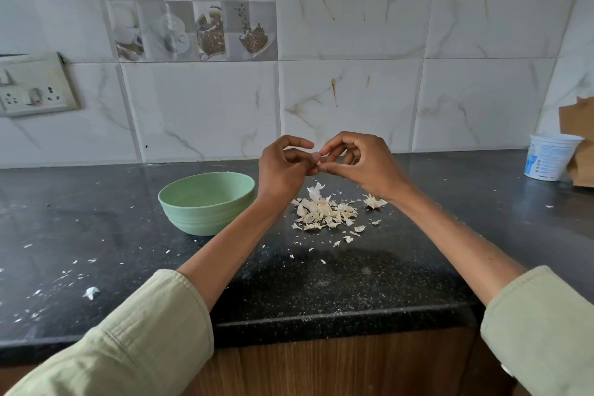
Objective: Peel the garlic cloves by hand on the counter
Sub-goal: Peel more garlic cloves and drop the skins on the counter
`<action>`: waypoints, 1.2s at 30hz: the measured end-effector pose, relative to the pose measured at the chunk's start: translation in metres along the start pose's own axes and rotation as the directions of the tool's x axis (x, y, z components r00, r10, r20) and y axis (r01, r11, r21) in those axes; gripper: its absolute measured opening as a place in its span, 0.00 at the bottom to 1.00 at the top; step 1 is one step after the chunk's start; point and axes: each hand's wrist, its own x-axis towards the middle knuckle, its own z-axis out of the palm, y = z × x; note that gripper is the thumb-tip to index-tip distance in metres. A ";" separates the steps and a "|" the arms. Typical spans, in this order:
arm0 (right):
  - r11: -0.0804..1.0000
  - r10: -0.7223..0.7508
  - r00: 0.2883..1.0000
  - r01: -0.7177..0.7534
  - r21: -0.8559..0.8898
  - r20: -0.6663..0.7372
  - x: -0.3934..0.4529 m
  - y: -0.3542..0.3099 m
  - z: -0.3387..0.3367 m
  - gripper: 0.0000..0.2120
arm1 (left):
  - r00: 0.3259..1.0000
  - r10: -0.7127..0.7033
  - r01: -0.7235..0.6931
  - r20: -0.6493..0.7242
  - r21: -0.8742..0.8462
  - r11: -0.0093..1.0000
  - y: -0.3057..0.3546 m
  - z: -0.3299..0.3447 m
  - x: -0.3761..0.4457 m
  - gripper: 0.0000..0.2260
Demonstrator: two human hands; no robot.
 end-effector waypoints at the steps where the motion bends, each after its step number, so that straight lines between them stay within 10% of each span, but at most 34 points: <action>1: 1.000 -0.006 1.000 0.006 -0.015 -0.012 0.000 0.000 0.000 0.11 | 1.000 -0.016 0.016 -0.002 -0.028 0.999 0.000 0.001 0.000 0.10; 14: 0.986 -0.054 0.995 0.041 -0.161 -0.080 -0.003 -0.002 -0.003 0.06 | 0.940 -0.316 0.341 0.128 -0.378 0.861 0.003 0.001 0.001 0.11; 30: 0.970 -0.081 0.996 0.073 -0.234 -0.023 -0.004 -0.007 0.001 0.07 | 0.935 -0.345 0.348 0.079 -0.377 0.858 0.005 0.005 -0.002 0.13; 33: 0.978 -0.020 1.000 0.018 -0.206 -0.008 -0.004 -0.006 -0.001 0.06 | 0.971 -0.236 0.224 -0.041 -0.188 0.956 0.011 0.002 -0.003 0.08; 36: 0.943 0.125 0.982 -0.073 -0.324 0.143 -0.005 0.003 -0.006 0.05 | 0.980 0.161 -0.096 -0.118 0.430 0.898 0.021 -0.001 -0.007 0.09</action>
